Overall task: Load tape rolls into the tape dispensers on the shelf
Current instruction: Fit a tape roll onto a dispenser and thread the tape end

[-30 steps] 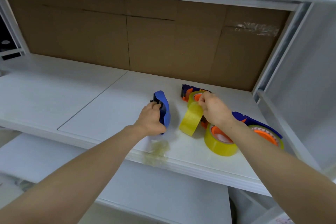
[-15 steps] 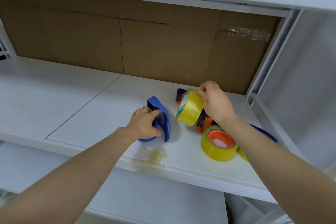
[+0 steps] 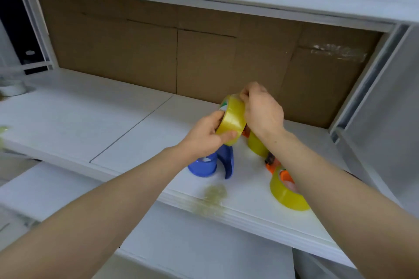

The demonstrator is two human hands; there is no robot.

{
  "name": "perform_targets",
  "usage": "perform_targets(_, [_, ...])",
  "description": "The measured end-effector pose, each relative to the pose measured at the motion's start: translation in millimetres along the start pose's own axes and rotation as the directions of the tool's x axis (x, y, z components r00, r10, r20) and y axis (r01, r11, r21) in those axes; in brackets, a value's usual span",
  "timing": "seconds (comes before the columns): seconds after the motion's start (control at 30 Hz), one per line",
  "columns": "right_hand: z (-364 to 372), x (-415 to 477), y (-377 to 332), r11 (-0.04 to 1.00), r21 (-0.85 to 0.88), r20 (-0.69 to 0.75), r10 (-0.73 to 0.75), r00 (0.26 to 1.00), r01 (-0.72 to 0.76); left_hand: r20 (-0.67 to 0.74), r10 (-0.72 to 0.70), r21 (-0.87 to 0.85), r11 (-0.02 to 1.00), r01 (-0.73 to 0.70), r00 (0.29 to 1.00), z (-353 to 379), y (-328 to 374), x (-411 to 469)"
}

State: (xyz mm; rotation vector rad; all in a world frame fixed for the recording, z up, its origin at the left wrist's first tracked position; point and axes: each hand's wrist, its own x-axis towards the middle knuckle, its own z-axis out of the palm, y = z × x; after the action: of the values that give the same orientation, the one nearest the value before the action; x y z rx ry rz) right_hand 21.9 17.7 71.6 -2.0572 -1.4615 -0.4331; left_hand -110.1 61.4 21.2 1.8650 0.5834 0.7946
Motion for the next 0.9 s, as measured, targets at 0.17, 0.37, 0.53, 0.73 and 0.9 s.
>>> perform_targets(0.17, [8.2,-3.3,-2.8,0.998,0.022,0.063,-0.061,0.996,0.060,0.015,0.013,0.511,0.859,-0.018,1.000,-39.3,-0.8,-7.9])
perform_targets(0.37, [26.5,-12.5,-3.1,0.918,0.385,0.184,0.029,0.983,-0.099,-0.019,-0.018,0.750,0.661,0.026,1.000,-63.3,-3.3,-16.1])
perform_targets(0.53, [40.5,-21.5,-10.7,0.561,0.595,0.519,0.279,0.808,-0.576,0.046,-0.111,0.841,0.540,0.021,0.993,-68.2,-5.5,-20.7])
perform_targets(0.73, [53.6,-38.8,-18.2,0.531,0.567,0.560,0.313,0.767,-0.630,0.132,-0.171,0.889,0.456,-0.040,0.976,-69.4,-14.7,-24.4])
perform_targets(0.9, [49.2,-44.4,-6.2,0.950,0.119,0.337,0.235,0.912,-0.289,0.193,-0.110,0.872,0.474,-0.119,0.975,-56.0,-15.9,-24.6])
